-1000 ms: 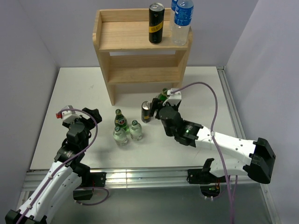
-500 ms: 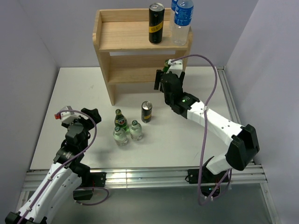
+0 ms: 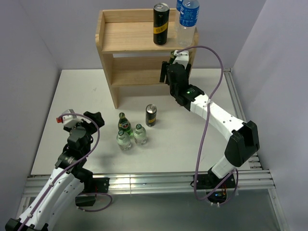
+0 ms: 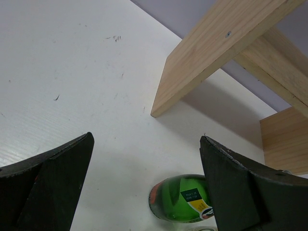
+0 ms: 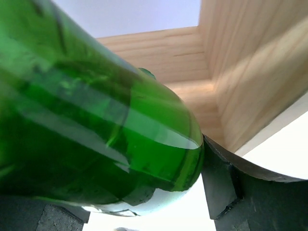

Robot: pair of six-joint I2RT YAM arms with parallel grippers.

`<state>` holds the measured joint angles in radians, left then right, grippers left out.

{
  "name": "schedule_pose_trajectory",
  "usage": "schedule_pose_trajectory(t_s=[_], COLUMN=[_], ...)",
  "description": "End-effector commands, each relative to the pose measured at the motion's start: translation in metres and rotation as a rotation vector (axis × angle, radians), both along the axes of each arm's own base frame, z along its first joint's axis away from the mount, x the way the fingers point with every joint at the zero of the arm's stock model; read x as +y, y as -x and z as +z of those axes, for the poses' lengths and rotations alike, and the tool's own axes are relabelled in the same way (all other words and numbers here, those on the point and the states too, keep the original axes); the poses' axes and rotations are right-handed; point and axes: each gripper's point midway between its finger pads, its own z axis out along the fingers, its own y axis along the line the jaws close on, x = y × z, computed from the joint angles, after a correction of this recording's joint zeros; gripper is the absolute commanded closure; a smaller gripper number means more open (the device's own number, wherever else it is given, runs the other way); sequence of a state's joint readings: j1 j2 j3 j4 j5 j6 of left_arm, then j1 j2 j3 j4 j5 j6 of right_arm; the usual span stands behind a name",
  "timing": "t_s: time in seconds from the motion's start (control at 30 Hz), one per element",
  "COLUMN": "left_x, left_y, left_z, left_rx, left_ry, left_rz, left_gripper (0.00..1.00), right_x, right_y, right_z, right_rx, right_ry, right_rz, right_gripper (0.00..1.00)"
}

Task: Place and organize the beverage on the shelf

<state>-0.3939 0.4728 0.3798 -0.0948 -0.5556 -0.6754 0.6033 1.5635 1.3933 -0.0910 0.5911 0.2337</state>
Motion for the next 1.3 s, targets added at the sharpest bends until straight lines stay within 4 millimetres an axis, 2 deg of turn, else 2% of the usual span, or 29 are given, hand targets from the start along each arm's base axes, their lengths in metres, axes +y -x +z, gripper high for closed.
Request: schedule_pose_trajectory(t_s=[0.0, 0.13, 0.53, 0.93, 1.27], left_x=[0.000, -0.001, -0.002, -0.001, -0.001], left_y=[-0.001, -0.002, -0.005, -0.005, -0.003], left_z=[0.002, 0.002, 0.000, 0.000, 0.000], left_rx=[-0.014, -0.012, -0.005, -0.003, -0.007], left_ry=[0.004, 0.002, -0.004, -0.007, -0.001], left_rz=[0.002, 0.003, 0.003, 0.004, 0.003], left_gripper=[0.01, 0.01, 0.01, 0.01, 0.01], right_x=[-0.006, -0.011, -0.009, -0.013, -0.017], right_y=[-0.018, -0.029, -0.052, -0.046, -0.043], right_z=[0.080, 0.071, 0.054, 0.025, 0.016], right_rx=[-0.210, -0.206, -0.200, -0.170, -0.157], right_ry=[-0.131, -0.144, -0.172, -0.209, -0.204], right_rz=[-0.034, -0.053, -0.079, -0.095, -0.114], right_gripper=[1.00, 1.00, 1.00, 1.00, 1.00])
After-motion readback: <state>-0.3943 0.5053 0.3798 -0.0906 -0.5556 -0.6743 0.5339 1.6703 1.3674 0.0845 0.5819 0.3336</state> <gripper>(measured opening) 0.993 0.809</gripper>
